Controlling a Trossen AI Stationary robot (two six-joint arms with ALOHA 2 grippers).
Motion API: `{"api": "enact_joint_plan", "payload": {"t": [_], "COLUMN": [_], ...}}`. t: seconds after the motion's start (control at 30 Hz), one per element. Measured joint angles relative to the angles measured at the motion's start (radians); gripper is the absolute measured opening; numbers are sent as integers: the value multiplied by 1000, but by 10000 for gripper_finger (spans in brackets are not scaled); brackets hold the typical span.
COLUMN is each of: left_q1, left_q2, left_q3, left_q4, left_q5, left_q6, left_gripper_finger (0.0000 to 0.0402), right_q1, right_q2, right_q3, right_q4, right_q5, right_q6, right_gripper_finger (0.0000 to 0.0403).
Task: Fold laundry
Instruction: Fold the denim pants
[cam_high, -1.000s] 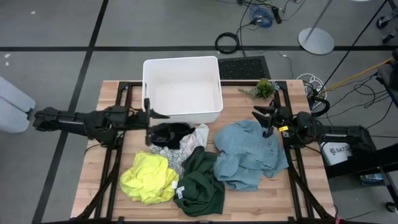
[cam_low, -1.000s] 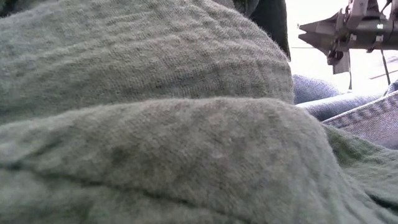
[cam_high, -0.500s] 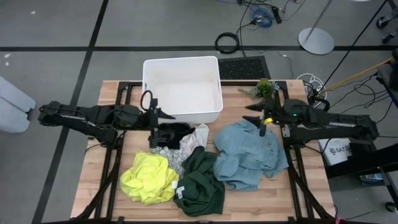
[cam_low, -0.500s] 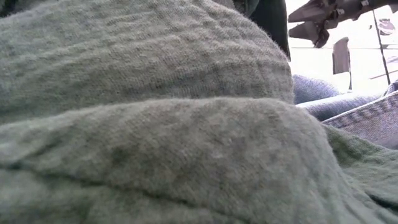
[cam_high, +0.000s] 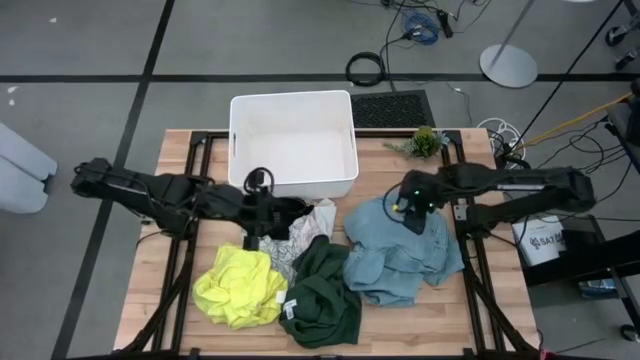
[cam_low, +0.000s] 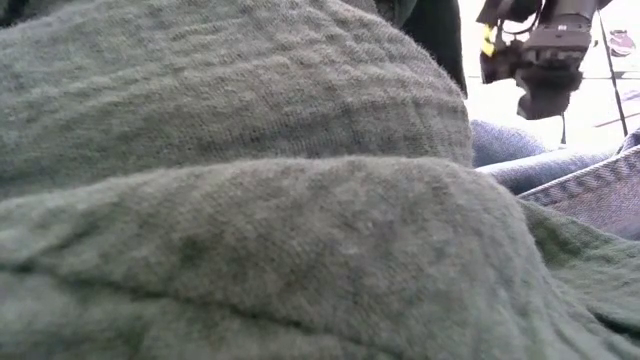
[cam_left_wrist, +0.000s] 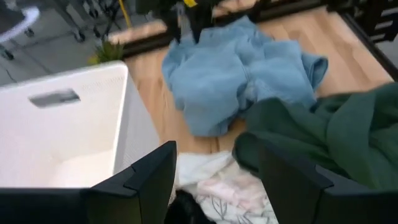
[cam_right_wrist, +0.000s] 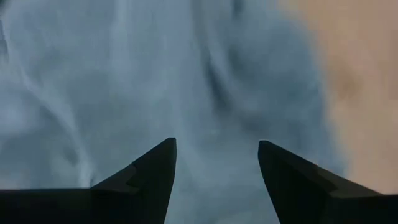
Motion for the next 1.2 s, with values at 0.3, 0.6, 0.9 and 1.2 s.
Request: {"api": "enact_joint_plan", "payload": {"t": [0.3,0.6,0.9,1.2], "left_q1": [-7,-13,-20,-20], "left_q2": [6,6,53,122], "left_q3": [0,-1,-2,-2], "left_q4": [8,12,35,38], "left_q5": [0,16,46,47], "left_q6": [-3,-78,-78,-76], "left_gripper_finger": [231,231,231,231], "right_q1": [88,273,409,445], "right_q2": [62,95,232,306], "right_q3": [1,0,0,0], "right_q4": [-52,49,117,116], "right_q5": [-238,-144,-14,-15], "right_q6": [66,183,203,228], "right_gripper_finger": [215,215,215,215]}}
